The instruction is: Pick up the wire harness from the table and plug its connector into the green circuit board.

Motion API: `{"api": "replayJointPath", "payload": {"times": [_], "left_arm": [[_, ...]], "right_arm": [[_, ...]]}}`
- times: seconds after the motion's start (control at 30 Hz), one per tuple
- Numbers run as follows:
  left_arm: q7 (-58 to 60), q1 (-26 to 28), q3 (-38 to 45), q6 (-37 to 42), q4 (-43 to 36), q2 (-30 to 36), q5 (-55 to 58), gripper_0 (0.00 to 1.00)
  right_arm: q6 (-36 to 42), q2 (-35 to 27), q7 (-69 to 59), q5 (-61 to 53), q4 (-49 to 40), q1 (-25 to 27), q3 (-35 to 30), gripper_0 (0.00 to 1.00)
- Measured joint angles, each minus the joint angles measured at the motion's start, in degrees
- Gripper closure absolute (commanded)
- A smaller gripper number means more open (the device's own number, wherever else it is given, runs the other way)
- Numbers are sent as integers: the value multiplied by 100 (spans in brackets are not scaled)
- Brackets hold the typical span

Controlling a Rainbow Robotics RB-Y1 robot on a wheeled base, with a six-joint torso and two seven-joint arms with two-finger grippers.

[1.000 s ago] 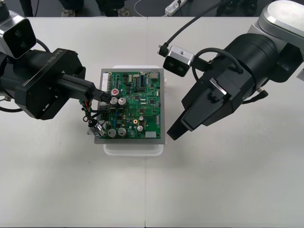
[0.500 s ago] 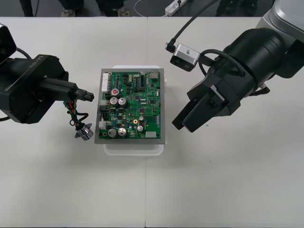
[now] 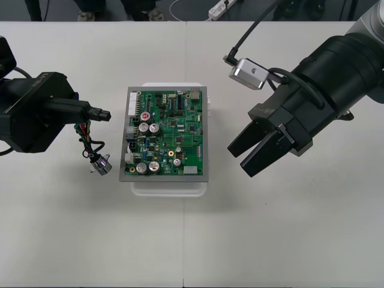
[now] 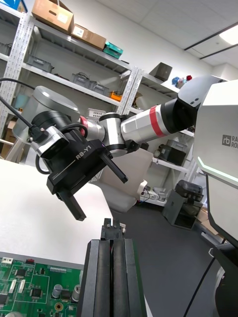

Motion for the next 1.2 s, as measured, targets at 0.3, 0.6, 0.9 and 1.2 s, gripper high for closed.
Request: {"api": "replayJointPath", "payload": {"times": [0.3,0.6,0.9,1.2], "left_arm": [[-388,117,0,0,167,0,10,100],[-980,269,0,0,326,0,11,100],[-1074,296,0,0,502,0,-50,100],[-1080,309,-76,0,831,0,-118,100]], "right_arm": [[0,-36,2,801,-377,243,-352,10],[0,-36,2,1566,-721,346,-633,11],[0,-34,2,2369,-1219,481,-1017,11],[0,64,2,3166,-1634,484,-1199,11]]}}
